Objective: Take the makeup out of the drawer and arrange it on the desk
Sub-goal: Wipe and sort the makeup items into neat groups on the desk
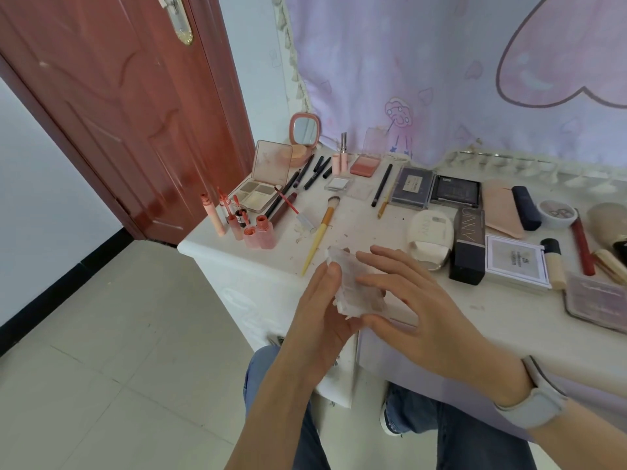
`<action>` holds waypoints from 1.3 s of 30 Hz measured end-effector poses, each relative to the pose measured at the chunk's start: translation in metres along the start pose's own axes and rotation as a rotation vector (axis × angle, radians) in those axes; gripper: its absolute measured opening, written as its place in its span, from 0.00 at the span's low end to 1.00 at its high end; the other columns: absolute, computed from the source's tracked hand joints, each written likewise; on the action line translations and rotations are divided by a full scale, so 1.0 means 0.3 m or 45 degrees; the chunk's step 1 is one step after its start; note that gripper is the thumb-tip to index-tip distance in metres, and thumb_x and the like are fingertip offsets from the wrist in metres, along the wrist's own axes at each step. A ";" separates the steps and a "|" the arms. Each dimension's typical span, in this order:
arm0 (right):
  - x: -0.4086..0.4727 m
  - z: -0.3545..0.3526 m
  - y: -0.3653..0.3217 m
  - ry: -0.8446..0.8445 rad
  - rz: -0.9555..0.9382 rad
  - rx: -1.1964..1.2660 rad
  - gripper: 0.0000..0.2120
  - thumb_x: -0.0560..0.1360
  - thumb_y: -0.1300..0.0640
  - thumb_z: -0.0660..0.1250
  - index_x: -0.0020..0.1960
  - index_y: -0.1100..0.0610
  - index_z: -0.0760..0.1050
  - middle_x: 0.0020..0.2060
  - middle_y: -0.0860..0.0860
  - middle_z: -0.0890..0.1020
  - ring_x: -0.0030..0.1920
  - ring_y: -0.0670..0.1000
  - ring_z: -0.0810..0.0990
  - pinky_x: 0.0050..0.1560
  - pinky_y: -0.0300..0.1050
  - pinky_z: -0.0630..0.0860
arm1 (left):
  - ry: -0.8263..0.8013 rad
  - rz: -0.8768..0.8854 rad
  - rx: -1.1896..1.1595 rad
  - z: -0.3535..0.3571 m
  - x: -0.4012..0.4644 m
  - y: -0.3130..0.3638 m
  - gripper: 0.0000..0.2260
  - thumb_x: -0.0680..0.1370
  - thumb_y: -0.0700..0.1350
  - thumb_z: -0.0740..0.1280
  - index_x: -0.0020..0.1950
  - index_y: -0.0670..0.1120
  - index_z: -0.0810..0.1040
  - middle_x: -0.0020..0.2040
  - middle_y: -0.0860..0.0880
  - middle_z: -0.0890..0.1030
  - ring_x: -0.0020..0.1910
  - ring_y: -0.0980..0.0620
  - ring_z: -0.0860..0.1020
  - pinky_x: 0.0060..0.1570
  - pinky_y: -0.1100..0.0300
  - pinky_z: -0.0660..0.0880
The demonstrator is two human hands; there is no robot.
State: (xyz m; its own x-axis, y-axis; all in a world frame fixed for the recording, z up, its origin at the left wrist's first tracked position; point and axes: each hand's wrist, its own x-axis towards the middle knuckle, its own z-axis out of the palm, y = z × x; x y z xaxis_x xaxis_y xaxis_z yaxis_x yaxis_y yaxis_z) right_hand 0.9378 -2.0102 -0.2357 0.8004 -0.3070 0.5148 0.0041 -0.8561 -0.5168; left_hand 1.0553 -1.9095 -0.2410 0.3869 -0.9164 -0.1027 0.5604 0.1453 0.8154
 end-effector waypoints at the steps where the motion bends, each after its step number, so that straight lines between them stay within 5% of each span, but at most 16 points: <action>1: -0.002 -0.005 0.000 0.008 -0.012 -0.036 0.18 0.72 0.49 0.64 0.58 0.56 0.76 0.62 0.47 0.74 0.67 0.47 0.67 0.65 0.54 0.68 | 0.005 -0.016 -0.053 0.001 0.001 0.000 0.21 0.73 0.56 0.63 0.62 0.47 0.74 0.55 0.43 0.79 0.50 0.46 0.80 0.44 0.54 0.79; 8: 0.007 -0.036 -0.019 0.051 -0.049 -0.226 0.15 0.71 0.52 0.61 0.51 0.58 0.80 0.48 0.47 0.83 0.53 0.44 0.73 0.55 0.44 0.71 | 0.017 -0.105 -0.110 0.007 0.014 0.011 0.25 0.69 0.59 0.68 0.57 0.43 0.74 0.48 0.42 0.80 0.46 0.44 0.80 0.41 0.54 0.79; 12: 0.019 -0.064 -0.026 -0.015 -0.079 -0.182 0.15 0.72 0.52 0.61 0.52 0.58 0.80 0.48 0.48 0.82 0.50 0.44 0.75 0.50 0.42 0.74 | 0.019 -0.110 -0.091 0.014 0.018 0.022 0.33 0.66 0.59 0.69 0.63 0.41 0.69 0.48 0.40 0.79 0.45 0.42 0.80 0.39 0.54 0.79; 19: 0.024 -0.092 -0.012 -0.144 -0.071 -0.126 0.18 0.73 0.49 0.65 0.59 0.56 0.77 0.51 0.47 0.81 0.51 0.46 0.77 0.52 0.45 0.76 | 0.094 -0.176 -0.287 0.039 0.015 0.019 0.27 0.66 0.60 0.68 0.54 0.40 0.76 0.48 0.40 0.80 0.42 0.43 0.82 0.31 0.56 0.79; 24: 0.020 -0.075 -0.023 0.043 -0.010 -0.088 0.16 0.73 0.53 0.61 0.56 0.59 0.79 0.45 0.49 0.81 0.46 0.43 0.74 0.50 0.39 0.73 | 0.241 -0.038 0.047 0.047 0.024 0.008 0.32 0.62 0.68 0.66 0.56 0.46 0.74 0.51 0.44 0.81 0.50 0.45 0.82 0.42 0.55 0.80; 27: 0.025 -0.066 -0.030 0.154 0.097 0.014 0.13 0.72 0.57 0.65 0.55 0.58 0.79 0.43 0.47 0.80 0.40 0.44 0.74 0.45 0.42 0.75 | 0.196 0.149 0.174 0.051 0.021 0.009 0.39 0.60 0.64 0.71 0.67 0.50 0.66 0.56 0.47 0.80 0.53 0.48 0.81 0.49 0.58 0.79; 29: 0.027 -0.058 -0.037 0.166 0.115 0.027 0.14 0.72 0.55 0.65 0.56 0.57 0.79 0.45 0.43 0.78 0.42 0.42 0.74 0.46 0.38 0.75 | 0.194 0.236 0.188 0.049 0.018 0.008 0.41 0.61 0.61 0.74 0.69 0.57 0.61 0.54 0.52 0.81 0.52 0.50 0.81 0.46 0.61 0.79; 33: 0.026 -0.069 -0.038 0.039 0.092 0.188 0.13 0.75 0.50 0.59 0.58 0.49 0.75 0.49 0.37 0.76 0.52 0.38 0.74 0.53 0.31 0.71 | 0.270 0.169 -0.020 0.044 0.021 0.010 0.28 0.62 0.60 0.68 0.61 0.53 0.73 0.53 0.44 0.80 0.44 0.48 0.83 0.42 0.56 0.80; 39: 0.026 -0.085 -0.015 -0.063 -0.056 -0.140 0.14 0.74 0.59 0.63 0.58 0.57 0.78 0.47 0.48 0.81 0.48 0.45 0.76 0.53 0.45 0.74 | 0.146 -0.098 -0.216 0.042 0.025 0.017 0.27 0.67 0.63 0.63 0.62 0.50 0.73 0.43 0.44 0.84 0.41 0.42 0.83 0.38 0.54 0.80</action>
State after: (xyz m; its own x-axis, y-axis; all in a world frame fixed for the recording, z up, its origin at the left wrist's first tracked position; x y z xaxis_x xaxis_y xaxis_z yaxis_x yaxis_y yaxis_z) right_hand 0.9287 -2.0195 -0.2118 0.8297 -0.2491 0.4995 -0.0233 -0.9095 -0.4149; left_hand 1.0517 -1.9204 -0.2304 0.4139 -0.8800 -0.2330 0.7029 0.1463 0.6961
